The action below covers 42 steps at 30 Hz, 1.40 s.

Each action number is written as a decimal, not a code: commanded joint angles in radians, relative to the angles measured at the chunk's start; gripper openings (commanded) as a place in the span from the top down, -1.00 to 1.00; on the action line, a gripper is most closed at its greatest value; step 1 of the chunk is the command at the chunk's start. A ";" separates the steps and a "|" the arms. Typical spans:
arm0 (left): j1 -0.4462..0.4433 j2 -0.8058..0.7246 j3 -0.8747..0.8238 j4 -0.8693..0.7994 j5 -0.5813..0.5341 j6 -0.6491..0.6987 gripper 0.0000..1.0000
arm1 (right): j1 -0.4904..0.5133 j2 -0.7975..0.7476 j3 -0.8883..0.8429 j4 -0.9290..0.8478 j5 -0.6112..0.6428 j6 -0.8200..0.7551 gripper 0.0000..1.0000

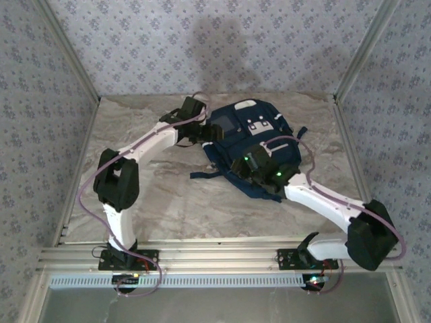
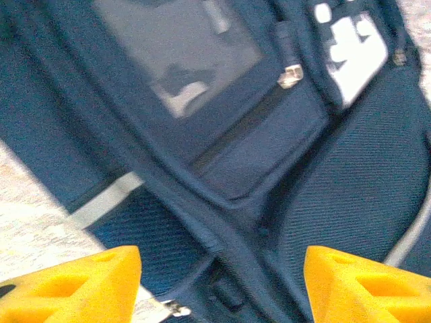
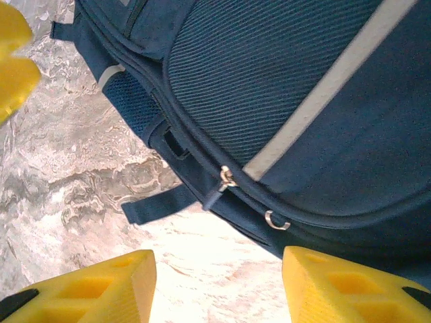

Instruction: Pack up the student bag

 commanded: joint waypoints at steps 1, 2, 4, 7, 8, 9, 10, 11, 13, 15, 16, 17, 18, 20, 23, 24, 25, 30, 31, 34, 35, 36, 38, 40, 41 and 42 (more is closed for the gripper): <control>0.005 -0.085 -0.069 0.110 0.031 -0.020 -0.30 | 0.037 0.071 0.045 0.047 0.110 0.128 -0.06; 0.011 -0.095 -0.089 0.118 0.029 -0.020 -0.30 | 0.046 0.095 0.050 0.059 0.121 0.152 -0.05; 0.020 -0.110 -0.122 0.136 0.031 -0.021 -0.31 | 0.062 0.140 0.050 0.092 0.134 0.197 0.00; 0.031 -0.126 -0.158 0.152 0.035 -0.022 -0.31 | 0.076 0.208 0.066 0.132 0.145 0.243 0.06; 0.034 -0.131 -0.166 0.156 0.039 -0.021 -0.31 | 0.078 0.233 0.079 0.134 0.150 0.249 0.08; 0.038 -0.134 -0.174 0.158 0.042 -0.023 -0.31 | 0.080 0.251 0.090 0.134 0.154 0.252 0.09; 0.041 -0.137 -0.181 0.162 0.048 -0.023 -0.31 | 0.081 0.269 0.101 0.131 0.158 0.258 0.10; 0.045 -0.141 -0.187 0.168 0.053 -0.025 -0.31 | 0.082 0.285 0.109 0.123 0.168 0.267 0.11; 0.050 -0.145 -0.197 0.178 0.063 -0.030 -0.30 | 0.082 0.303 0.112 0.113 0.185 0.288 0.11; 0.051 -0.147 -0.202 0.185 0.067 -0.033 -0.30 | 0.081 0.318 0.107 0.112 0.205 0.311 0.13; 0.051 -0.147 -0.204 0.190 0.069 -0.036 -0.31 | 0.080 0.329 0.108 0.112 0.210 0.317 0.14; 0.051 -0.145 -0.205 0.193 0.071 -0.038 -0.31 | 0.078 0.341 0.113 0.112 0.217 0.322 0.16; 0.051 -0.144 -0.207 0.198 0.075 -0.041 -0.30 | 0.078 0.353 0.117 0.113 0.220 0.324 0.18; 0.051 -0.139 -0.210 0.207 0.085 -0.048 -0.31 | 0.077 0.379 0.129 0.118 0.232 0.327 0.25; 0.050 -0.133 -0.219 0.228 0.099 -0.064 -0.31 | 0.076 0.398 0.139 0.114 0.246 0.331 0.42; 0.050 -0.130 -0.223 0.234 0.103 -0.068 -0.31 | 0.075 0.400 0.138 0.111 0.249 0.332 0.51; 0.050 -0.125 -0.227 0.243 0.110 -0.074 -0.31 | 0.075 0.398 0.137 0.110 0.251 0.327 0.61; 0.034 -0.081 -0.229 0.265 0.118 -0.093 -0.30 | 0.075 0.355 0.124 0.095 0.238 0.276 0.96; 0.028 -0.067 -0.228 0.268 0.122 -0.098 -0.31 | 0.073 0.341 0.116 0.095 0.227 0.266 1.00; 0.010 -0.038 -0.221 0.277 0.129 -0.108 -0.31 | 0.059 0.298 0.086 0.106 0.180 0.223 1.00; 0.003 -0.030 -0.218 0.274 0.129 -0.107 -0.31 | 0.056 0.285 0.078 0.111 0.160 0.200 1.00; -0.002 -0.024 -0.217 0.270 0.129 -0.109 -0.31 | 0.052 0.273 0.076 0.112 0.147 0.185 1.00; -0.016 -0.013 -0.215 0.253 0.127 -0.102 -0.31 | 0.043 0.247 0.068 0.136 0.094 0.129 1.00; -0.025 -0.010 -0.228 0.246 0.132 -0.106 -0.31 | 0.030 0.230 0.075 0.145 0.037 0.090 1.00; -0.028 -0.011 -0.240 0.253 0.140 -0.114 -0.31 | 0.023 0.227 0.078 0.153 0.004 0.070 1.00; -0.030 -0.013 -0.252 0.266 0.148 -0.127 -0.31 | 0.017 0.225 0.081 0.160 -0.032 0.062 1.00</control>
